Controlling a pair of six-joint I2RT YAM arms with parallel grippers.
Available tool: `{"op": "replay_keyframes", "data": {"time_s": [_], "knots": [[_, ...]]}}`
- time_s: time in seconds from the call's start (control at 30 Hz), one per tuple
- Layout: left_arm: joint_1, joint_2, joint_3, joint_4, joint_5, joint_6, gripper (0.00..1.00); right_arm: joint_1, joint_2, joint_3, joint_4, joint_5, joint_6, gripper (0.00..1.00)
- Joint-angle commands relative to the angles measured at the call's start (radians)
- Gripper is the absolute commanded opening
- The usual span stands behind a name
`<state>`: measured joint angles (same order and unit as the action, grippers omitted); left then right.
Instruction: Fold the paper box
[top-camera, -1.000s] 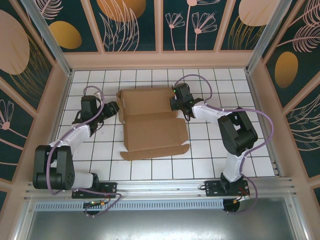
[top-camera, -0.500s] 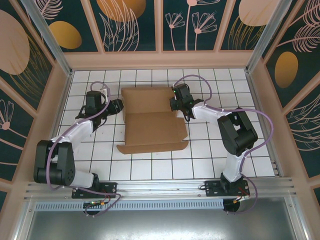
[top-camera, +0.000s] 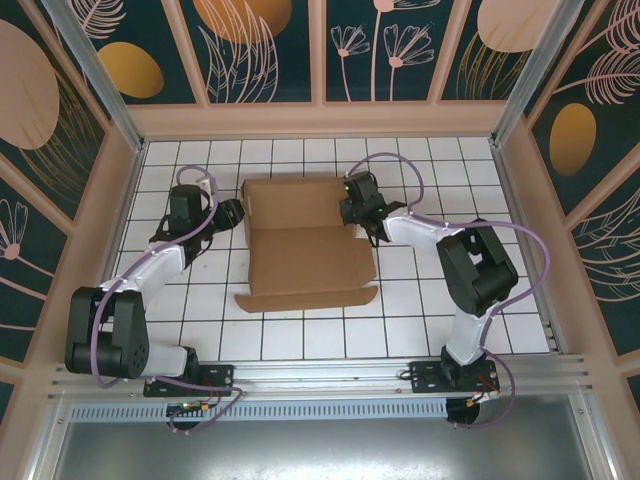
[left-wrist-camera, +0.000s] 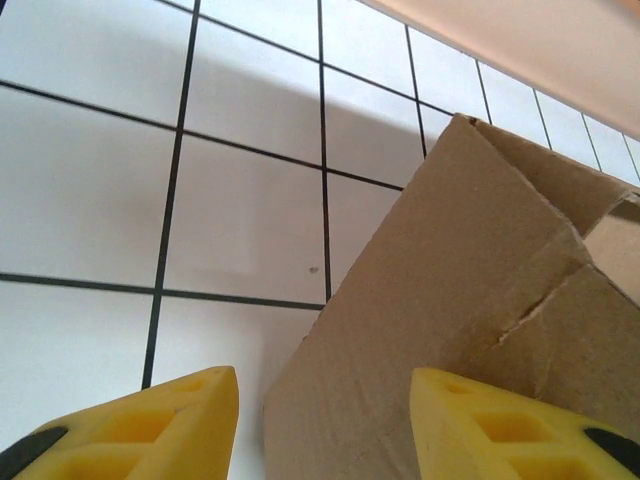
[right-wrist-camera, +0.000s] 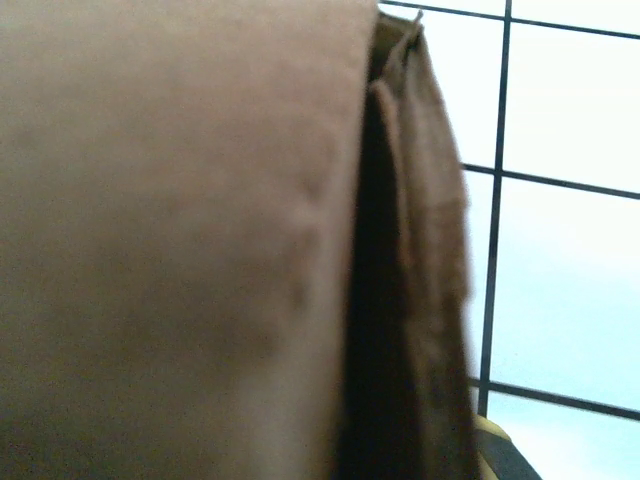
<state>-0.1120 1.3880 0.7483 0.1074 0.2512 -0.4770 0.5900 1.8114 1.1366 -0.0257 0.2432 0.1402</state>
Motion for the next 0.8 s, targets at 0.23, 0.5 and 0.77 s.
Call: {"op": "replay_keyframes", "data": {"time_s": [0.23, 0.5, 0.77], "knots": [[-0.043, -0.341, 0.008, -0.182, -0.199, -0.065, 0.27, 0.002, -0.012, -0.040, -0.094, 0.053, 0.042, 0.00], [-0.229, -0.225, -0.212, -0.046, -0.086, -0.197, 0.21, -0.037, 0.003, -0.032, -0.089, -0.020, 0.070, 0.00], [-0.229, -0.045, -0.287, 0.025, -0.230, -0.268, 0.18, -0.069, 0.008, -0.035, -0.085, -0.072, 0.084, 0.00]]}}
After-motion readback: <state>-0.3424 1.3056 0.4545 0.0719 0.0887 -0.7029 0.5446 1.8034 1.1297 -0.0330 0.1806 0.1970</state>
